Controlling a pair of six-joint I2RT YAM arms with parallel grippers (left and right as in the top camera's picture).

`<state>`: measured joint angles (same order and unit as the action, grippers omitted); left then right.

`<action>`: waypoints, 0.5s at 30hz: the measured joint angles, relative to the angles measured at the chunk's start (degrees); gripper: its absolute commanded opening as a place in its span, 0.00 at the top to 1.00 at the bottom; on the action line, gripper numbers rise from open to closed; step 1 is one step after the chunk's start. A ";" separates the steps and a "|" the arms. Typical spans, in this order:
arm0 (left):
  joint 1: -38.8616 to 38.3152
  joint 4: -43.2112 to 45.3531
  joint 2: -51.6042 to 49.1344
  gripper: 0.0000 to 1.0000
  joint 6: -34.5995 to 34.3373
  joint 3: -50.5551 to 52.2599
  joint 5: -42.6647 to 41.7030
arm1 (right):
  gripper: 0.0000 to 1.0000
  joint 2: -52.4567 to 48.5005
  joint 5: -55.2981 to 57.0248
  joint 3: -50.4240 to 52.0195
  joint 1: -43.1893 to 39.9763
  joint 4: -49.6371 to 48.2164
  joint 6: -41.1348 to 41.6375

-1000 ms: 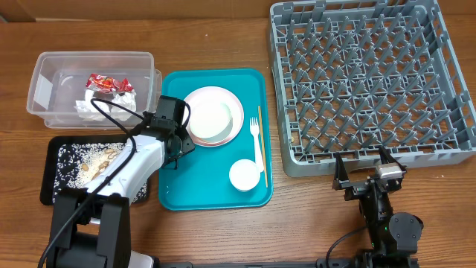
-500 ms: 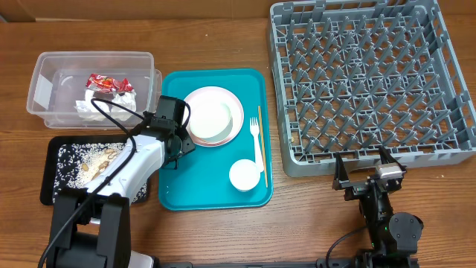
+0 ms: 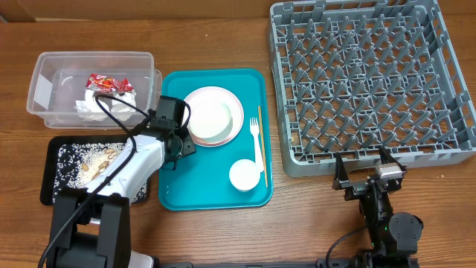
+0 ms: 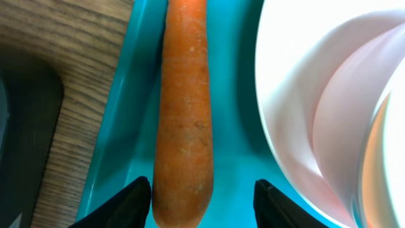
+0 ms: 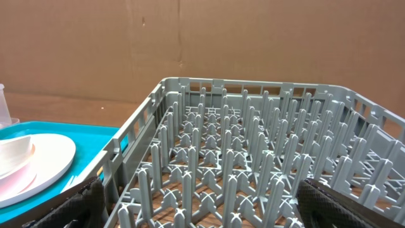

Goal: Sort waste into correct bins and load items into the dishwasher
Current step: 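Move the left gripper over the orange carrot and lower around it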

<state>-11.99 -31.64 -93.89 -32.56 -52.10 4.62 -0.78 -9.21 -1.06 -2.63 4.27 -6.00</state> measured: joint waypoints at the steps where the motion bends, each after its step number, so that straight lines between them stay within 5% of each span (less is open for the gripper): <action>1: 0.00 0.00 0.00 0.43 0.28 0.00 0.00 | 0.00 0.00 0.00 0.00 0.00 -0.02 0.00; 15: 0.13 -1.22 0.00 0.45 2.78 0.00 0.94 | 0.00 0.00 0.00 0.00 0.00 -0.02 0.00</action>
<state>-11.86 -32.86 -93.89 -29.78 -52.10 5.56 -0.78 -9.21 -1.06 -2.63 4.25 -6.00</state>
